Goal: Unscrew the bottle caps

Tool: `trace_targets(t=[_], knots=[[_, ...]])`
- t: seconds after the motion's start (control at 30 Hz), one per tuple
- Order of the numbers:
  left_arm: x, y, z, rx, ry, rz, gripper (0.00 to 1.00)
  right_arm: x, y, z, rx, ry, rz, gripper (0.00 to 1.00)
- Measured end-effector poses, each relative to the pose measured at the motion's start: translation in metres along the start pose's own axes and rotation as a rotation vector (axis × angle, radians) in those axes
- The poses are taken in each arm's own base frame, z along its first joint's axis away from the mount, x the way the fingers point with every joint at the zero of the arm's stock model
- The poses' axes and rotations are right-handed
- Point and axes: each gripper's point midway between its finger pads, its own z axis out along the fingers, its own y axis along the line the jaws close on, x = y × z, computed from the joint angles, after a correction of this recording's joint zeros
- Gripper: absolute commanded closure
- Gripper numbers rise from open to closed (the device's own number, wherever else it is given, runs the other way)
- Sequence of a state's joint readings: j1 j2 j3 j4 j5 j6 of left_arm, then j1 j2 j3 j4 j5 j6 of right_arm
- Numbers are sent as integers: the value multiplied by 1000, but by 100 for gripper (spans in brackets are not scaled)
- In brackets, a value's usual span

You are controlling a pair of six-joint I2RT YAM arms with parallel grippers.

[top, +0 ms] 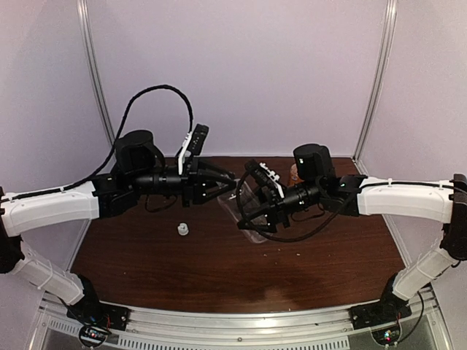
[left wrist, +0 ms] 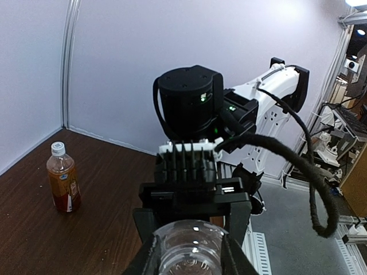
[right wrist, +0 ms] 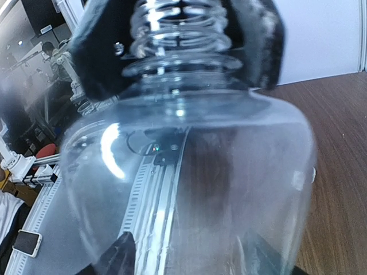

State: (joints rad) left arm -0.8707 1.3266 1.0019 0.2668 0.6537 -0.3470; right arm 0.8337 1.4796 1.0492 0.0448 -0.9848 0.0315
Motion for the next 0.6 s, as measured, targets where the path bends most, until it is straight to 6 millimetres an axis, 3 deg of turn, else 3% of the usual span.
trace_targets(t=[0.27,0.43,0.6], knots=[[-2,1,-5,-33,-8,7,100,2,-7,1,51,8,-1,1],[-4,3,-13,-76,0,27,100,5,-15,0,103,22,13,0],[-3,18,-28,-180,23,44,100,6,-23,-8,182,35,5,0]])
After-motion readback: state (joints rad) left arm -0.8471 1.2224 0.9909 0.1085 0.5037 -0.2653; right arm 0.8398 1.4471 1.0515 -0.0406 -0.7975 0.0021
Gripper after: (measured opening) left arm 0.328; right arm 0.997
